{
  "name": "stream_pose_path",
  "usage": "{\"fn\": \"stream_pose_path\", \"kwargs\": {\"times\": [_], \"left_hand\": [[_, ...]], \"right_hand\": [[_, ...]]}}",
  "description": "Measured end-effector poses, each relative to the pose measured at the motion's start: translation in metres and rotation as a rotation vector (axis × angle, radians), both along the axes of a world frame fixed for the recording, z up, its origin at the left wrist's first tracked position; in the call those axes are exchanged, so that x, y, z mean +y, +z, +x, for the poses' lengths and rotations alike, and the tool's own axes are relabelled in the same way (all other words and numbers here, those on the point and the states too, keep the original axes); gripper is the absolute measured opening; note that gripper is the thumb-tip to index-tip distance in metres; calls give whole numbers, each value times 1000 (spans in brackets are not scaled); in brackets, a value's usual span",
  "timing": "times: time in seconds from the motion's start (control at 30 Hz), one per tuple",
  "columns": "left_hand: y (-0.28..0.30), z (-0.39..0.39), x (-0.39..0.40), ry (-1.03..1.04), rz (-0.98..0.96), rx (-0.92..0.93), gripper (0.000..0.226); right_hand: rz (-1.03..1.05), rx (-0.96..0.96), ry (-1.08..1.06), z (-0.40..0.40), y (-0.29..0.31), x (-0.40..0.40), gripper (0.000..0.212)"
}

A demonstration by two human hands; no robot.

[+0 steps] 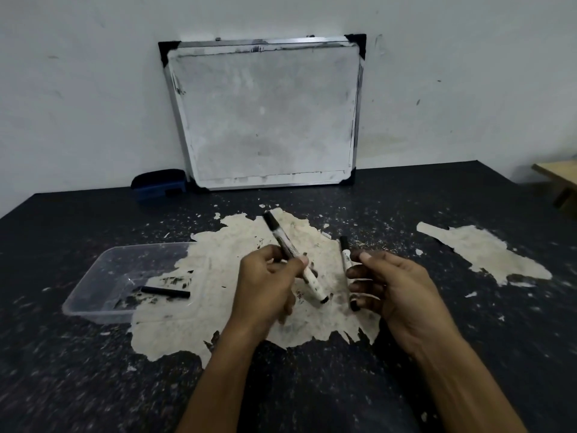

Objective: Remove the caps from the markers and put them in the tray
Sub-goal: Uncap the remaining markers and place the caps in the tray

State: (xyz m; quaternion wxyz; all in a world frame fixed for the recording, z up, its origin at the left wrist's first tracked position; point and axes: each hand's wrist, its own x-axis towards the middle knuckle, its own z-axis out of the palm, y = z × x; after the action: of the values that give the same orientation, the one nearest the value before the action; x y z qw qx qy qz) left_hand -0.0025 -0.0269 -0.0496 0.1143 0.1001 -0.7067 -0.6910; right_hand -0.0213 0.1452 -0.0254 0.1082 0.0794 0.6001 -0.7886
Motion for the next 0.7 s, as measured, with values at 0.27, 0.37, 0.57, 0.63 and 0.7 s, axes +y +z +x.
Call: {"fn": "stream_pose_path", "kwargs": {"times": [0.27, 0.37, 0.57, 0.63, 0.7], "left_hand": [[-5, 0, -7, 53, 65, 47, 12], [-2, -1, -8, 73, 108, 25, 14], [0, 0, -15, 107, 219, -33, 16], [1, 1, -15, 99, 241, -39, 18], [3, 2, -14, 93, 261, -46, 22]], "right_hand": [[9, 8, 2, 1, -3, 1, 10], [56, 48, 3, 3, -5, 2, 8], [350, 392, 82, 15, -6, 0, 31], [581, 563, 48, 18, -11, -6, 40], [684, 678, -13, 20, -14, -13, 42]]}}
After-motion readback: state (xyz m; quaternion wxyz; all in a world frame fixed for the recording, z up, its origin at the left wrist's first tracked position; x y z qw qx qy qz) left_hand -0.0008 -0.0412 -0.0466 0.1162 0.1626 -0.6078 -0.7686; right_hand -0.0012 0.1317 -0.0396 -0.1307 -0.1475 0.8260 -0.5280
